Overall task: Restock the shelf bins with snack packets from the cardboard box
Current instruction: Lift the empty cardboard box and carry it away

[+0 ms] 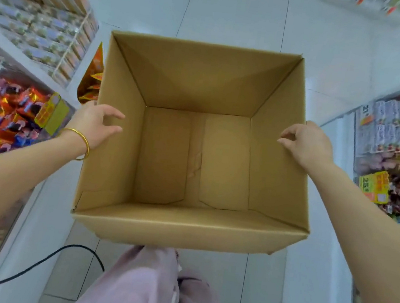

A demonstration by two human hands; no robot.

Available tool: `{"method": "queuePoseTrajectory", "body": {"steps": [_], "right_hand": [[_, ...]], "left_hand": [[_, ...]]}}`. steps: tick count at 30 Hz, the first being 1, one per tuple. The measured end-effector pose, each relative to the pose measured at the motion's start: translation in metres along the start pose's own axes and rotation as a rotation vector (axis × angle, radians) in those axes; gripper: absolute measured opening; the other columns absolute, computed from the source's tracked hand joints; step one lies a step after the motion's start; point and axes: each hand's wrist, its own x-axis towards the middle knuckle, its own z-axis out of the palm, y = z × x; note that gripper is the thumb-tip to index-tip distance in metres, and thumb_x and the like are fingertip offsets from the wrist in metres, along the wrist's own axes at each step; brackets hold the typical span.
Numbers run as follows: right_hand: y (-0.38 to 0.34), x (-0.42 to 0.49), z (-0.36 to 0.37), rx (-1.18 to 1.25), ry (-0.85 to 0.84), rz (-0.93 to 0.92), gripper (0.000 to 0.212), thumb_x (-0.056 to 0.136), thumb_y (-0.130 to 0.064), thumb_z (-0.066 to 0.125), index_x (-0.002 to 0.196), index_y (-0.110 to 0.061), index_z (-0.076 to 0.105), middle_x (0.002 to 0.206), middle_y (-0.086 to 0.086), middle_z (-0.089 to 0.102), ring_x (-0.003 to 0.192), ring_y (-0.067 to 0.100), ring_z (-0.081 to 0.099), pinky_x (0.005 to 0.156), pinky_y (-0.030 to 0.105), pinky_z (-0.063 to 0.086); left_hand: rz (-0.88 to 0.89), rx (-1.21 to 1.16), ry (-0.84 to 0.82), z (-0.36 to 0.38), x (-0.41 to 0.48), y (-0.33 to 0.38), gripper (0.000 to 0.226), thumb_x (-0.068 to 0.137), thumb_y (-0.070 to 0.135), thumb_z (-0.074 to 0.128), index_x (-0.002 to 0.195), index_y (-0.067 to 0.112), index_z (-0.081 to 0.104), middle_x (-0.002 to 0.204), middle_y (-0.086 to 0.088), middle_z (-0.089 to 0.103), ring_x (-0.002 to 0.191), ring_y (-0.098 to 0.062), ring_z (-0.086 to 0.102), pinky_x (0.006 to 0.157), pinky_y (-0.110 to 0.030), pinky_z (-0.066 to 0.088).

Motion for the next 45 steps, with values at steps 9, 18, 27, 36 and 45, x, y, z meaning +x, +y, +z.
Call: {"method": "queuePoseTrajectory", "body": {"steps": [9, 18, 27, 36, 45], "right_hand": [[-0.01, 0.206, -0.053, 0.006, -0.012, -0.046, 0.022, 0.091, -0.029, 0.062, 0.109, -0.019, 0.069, 0.104, 0.01, 0.05, 0.097, 0.032, 0.057, 0.084, 0.036, 0.043], [-0.077, 0.441, -0.077, -0.133, -0.075, -0.358, 0.022, 0.093, -0.028, 0.059, 0.11, -0.018, 0.068, 0.096, 0.003, 0.041, 0.094, 0.032, 0.057, 0.077, 0.033, 0.039], [-0.177, 0.598, -0.031, -0.289, -0.125, -0.545, 0.028, 0.099, -0.015, 0.046, 0.119, -0.017, 0.066, 0.11, 0.015, 0.052, 0.096, 0.04, 0.056, 0.076, 0.035, 0.039], [-0.193, 0.686, 0.019, -0.258, -0.142, -0.468, 0.031, 0.099, -0.011, 0.043, 0.118, -0.018, 0.067, 0.109, 0.015, 0.056, 0.092, 0.038, 0.058, 0.075, 0.035, 0.042], [-0.222, 0.741, 0.06, -0.328, -0.24, -0.673, 0.027, 0.097, -0.01, 0.048, 0.114, -0.016, 0.069, 0.1, 0.013, 0.056, 0.086, 0.038, 0.059, 0.072, 0.034, 0.041]], "left_hand": [[-0.082, 0.009, -0.019, -0.028, 0.181, 0.065, 0.032, 0.085, 0.023, 0.068, 0.117, 0.024, 0.064, 0.139, -0.019, 0.045, 0.135, -0.034, 0.033, 0.111, -0.043, 0.029], [-0.382, -0.184, 0.106, -0.012, 0.288, 0.08, 0.032, 0.085, 0.018, 0.068, 0.116, 0.024, 0.063, 0.118, -0.014, 0.048, 0.105, -0.031, 0.047, 0.099, -0.041, 0.038], [-0.649, -0.262, 0.15, 0.01, 0.359, 0.05, 0.037, 0.089, 0.02, 0.064, 0.125, 0.021, 0.059, 0.129, -0.014, 0.044, 0.115, -0.03, 0.048, 0.098, -0.037, 0.038], [-0.604, -0.335, -0.033, 0.026, 0.467, 0.006, 0.044, 0.089, 0.026, 0.064, 0.131, 0.024, 0.052, 0.142, -0.007, 0.033, 0.131, -0.025, 0.035, 0.109, -0.034, 0.029], [-0.828, -0.362, -0.13, 0.086, 0.481, -0.018, 0.049, 0.089, 0.03, 0.062, 0.136, 0.029, 0.046, 0.142, -0.008, 0.029, 0.125, -0.027, 0.043, 0.103, -0.038, 0.038]]}}
